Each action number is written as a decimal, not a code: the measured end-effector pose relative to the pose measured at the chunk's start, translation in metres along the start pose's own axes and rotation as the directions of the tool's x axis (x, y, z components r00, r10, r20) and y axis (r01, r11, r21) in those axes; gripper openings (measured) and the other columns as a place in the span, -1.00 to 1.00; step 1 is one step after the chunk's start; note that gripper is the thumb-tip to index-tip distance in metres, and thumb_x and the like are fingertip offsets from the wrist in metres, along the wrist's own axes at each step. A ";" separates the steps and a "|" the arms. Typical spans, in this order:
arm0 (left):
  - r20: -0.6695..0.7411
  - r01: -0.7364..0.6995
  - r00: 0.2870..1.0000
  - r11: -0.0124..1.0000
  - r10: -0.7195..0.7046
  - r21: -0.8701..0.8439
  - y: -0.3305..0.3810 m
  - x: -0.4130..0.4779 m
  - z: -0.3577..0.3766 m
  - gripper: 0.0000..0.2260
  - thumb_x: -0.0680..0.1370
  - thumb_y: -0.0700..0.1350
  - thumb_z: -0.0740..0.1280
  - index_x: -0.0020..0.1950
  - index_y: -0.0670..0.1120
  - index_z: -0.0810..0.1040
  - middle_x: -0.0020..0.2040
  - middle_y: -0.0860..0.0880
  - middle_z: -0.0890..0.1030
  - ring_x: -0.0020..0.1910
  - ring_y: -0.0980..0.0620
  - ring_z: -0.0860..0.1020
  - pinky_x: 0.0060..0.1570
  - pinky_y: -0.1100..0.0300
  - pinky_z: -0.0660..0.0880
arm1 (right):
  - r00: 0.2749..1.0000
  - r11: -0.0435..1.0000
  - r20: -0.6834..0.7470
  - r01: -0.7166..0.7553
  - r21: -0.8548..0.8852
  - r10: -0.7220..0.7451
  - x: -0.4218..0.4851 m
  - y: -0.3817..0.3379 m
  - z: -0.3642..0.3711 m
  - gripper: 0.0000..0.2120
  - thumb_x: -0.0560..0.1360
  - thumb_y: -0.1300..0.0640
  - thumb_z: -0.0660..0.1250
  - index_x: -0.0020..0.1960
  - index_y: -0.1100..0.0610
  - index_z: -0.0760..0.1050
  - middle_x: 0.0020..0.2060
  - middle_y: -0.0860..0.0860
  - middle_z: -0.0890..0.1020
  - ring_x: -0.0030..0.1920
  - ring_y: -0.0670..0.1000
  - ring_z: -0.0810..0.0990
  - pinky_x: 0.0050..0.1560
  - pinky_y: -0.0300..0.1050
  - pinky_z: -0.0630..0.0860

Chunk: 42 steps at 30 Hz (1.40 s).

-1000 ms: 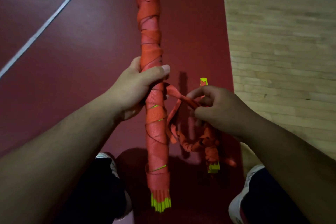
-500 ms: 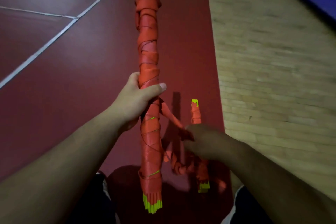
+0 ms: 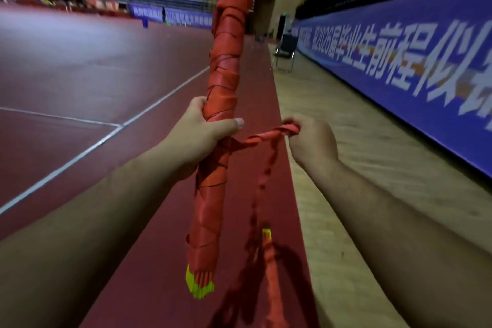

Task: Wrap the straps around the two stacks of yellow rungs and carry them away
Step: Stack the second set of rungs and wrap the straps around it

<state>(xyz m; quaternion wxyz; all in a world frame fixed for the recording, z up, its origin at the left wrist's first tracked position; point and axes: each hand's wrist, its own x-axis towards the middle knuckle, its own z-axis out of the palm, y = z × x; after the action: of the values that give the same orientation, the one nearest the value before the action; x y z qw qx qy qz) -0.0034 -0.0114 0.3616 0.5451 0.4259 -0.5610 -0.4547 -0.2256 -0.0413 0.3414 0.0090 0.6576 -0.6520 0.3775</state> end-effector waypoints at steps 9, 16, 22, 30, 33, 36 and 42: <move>-0.036 -0.152 0.988 0.988 0.151 -0.018 0.091 -0.031 -0.005 -0.50 0.48 -0.13 0.51 0.33 -0.07 0.38 -0.01 -0.11 0.55 -0.24 -0.01 0.61 -0.19 0.05 0.66 | 0.859 0.995 0.507 0.100 -0.027 -0.073 -0.002 -0.033 -0.056 -0.74 0.38 0.31 0.45 -0.12 -0.05 0.65 -0.23 -0.03 0.71 -0.15 0.07 0.70 -0.08 0.00 0.65; -0.012 -0.147 0.989 0.988 0.148 0.043 0.100 -0.047 0.000 -0.51 0.47 -0.09 0.52 0.32 -0.07 0.38 -0.02 -0.11 0.55 -0.24 -0.01 0.60 -0.26 0.13 0.64 | 0.764 0.989 0.642 0.132 -0.059 -0.064 -0.017 -0.045 -0.068 -0.66 0.40 0.37 0.44 -0.21 -0.10 0.60 -0.24 -0.13 0.67 -0.13 -0.09 0.67 0.08 -0.09 0.63; 0.000 -0.184 0.983 0.982 0.184 0.039 0.135 -0.036 -0.003 -0.53 0.47 -0.10 0.52 0.29 -0.05 0.39 -0.05 -0.11 0.55 -0.25 -0.03 0.59 -0.28 0.11 0.60 | 0.720 0.905 0.682 -0.194 0.378 -0.131 -0.031 -0.041 -0.084 -0.56 0.41 0.46 0.37 0.12 0.00 0.58 -0.13 0.08 0.62 -0.09 0.09 0.59 -0.04 0.05 0.50; 0.053 -0.180 0.983 0.977 0.175 0.115 0.157 -0.028 0.002 -0.53 0.48 -0.12 0.52 0.28 -0.11 0.36 -0.13 -0.11 0.53 -0.45 0.04 0.57 -0.38 0.11 0.58 | 0.822 0.407 0.505 -0.380 0.831 -0.263 -0.028 -0.077 -0.079 -0.53 0.34 -0.25 0.39 0.12 0.02 0.62 -0.03 0.06 0.67 -0.04 0.05 0.63 0.08 0.01 0.45; 0.081 -0.174 0.984 0.966 0.162 0.190 0.153 -0.026 -0.005 -0.53 0.47 -0.09 0.53 0.26 -0.08 0.38 -0.11 -0.11 0.55 -0.39 0.03 0.59 -0.32 0.09 0.61 | 0.882 0.524 0.378 -0.189 0.831 -0.282 -0.036 -0.093 -0.068 -0.87 0.41 -0.08 0.48 -0.15 -0.03 0.67 -0.22 0.00 0.69 -0.17 0.01 0.62 0.00 0.00 0.47; 0.087 -0.167 0.985 0.951 0.149 0.262 0.154 -0.023 -0.010 -0.53 0.45 -0.08 0.55 0.25 -0.07 0.40 -0.09 -0.12 0.57 -0.32 -0.01 0.61 -0.21 0.03 0.65 | 0.908 0.524 0.349 -0.186 0.831 -0.231 -0.040 -0.101 -0.062 -0.80 0.60 0.20 0.30 -0.18 0.07 0.59 -0.34 -0.01 0.65 -0.28 -0.01 0.59 -0.14 -0.08 0.47; 0.026 -0.197 0.979 0.908 0.202 0.371 0.170 -0.015 -0.017 -0.47 0.42 -0.01 0.56 0.27 -0.06 0.39 -0.01 -0.12 0.57 -0.21 -0.05 0.64 -0.19 0.02 0.67 | 0.930 0.366 0.337 -0.265 0.892 -0.149 -0.034 -0.133 -0.076 -0.76 0.65 0.01 0.23 -0.17 0.07 0.43 -0.42 0.06 0.51 -0.54 -0.05 0.34 -0.49 -0.22 0.24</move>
<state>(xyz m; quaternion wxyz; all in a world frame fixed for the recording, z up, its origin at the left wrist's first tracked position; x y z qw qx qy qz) 0.0170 0.0402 0.5240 0.5020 0.4645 -0.6739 -0.2795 -0.1430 0.0460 0.4425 -0.4958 0.5810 -0.3386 0.5496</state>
